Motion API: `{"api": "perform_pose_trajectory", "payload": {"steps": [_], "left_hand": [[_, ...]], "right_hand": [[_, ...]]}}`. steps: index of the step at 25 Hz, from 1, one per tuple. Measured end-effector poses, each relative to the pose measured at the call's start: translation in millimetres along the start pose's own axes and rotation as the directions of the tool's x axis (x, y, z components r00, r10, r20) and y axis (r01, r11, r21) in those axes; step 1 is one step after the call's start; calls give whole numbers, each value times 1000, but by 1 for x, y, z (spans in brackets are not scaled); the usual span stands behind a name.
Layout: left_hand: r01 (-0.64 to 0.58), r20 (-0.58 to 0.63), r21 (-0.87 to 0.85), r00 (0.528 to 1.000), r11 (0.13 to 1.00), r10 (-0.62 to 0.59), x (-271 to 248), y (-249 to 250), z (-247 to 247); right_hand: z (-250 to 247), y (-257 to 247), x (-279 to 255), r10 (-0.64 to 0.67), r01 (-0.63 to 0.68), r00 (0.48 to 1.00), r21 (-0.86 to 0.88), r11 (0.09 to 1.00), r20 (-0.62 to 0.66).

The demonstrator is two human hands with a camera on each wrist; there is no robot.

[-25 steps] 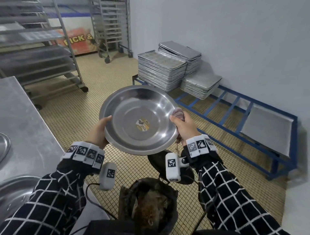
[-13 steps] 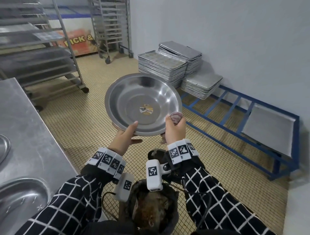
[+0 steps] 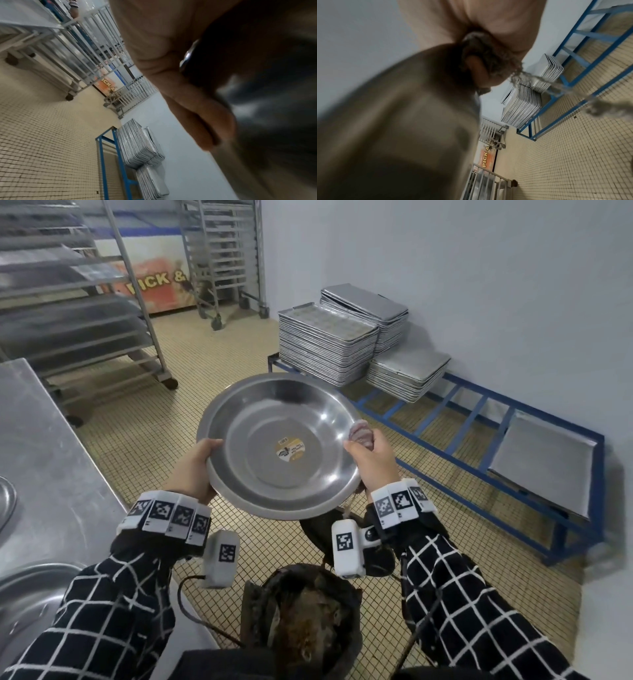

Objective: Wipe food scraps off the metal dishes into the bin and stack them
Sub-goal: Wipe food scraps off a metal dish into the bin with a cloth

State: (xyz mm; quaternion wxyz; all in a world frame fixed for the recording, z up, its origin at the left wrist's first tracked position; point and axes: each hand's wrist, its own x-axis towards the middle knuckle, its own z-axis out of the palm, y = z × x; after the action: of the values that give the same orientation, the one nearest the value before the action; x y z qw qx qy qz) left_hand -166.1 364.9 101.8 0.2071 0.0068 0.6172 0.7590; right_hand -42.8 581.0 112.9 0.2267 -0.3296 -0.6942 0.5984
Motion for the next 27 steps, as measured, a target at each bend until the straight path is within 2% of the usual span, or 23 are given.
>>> {"api": "perform_pose_trajectory", "payload": {"steps": [2,4,7,9,12,14,17,20,24,27], "left_hand": [[-55,-14,18,998,998,56,-8,0,15],[-59,0,-7,998,998,59,-18,-4,32],[55,129,-115,991,992,-40,-30,-8,53],[100,199,-86,977,991,-81,-31,-6,52],[-2,264,53,964,999,-12,-26,0,30],[-75,280,19,958,997,67,-23,5,5],[-82,236,-75,967,994,97,-25,18,-32],[-65,190,-73,979,995,78,-33,21,-58],[-98,-24,-66,995,993,96,-60,15,-94],[-192,-161,-6,969,981,188,-90,17,-119]], "right_hand": [[7,1,-5,23,-19,997,59,998,-73],[18,-1,-11,54,-39,990,119,992,-128],[34,-3,-22,134,-100,977,201,974,-163],[39,-3,-30,169,-127,971,235,964,-171],[37,-4,-38,161,-125,973,211,969,-163],[32,-5,-42,114,-92,984,158,983,-137],[27,-5,-51,50,-48,999,79,996,-23],[37,-4,-64,15,-19,999,90,996,39],[67,-2,-95,-21,15,997,73,997,77],[91,-5,-121,-85,81,987,36,996,139]]}}
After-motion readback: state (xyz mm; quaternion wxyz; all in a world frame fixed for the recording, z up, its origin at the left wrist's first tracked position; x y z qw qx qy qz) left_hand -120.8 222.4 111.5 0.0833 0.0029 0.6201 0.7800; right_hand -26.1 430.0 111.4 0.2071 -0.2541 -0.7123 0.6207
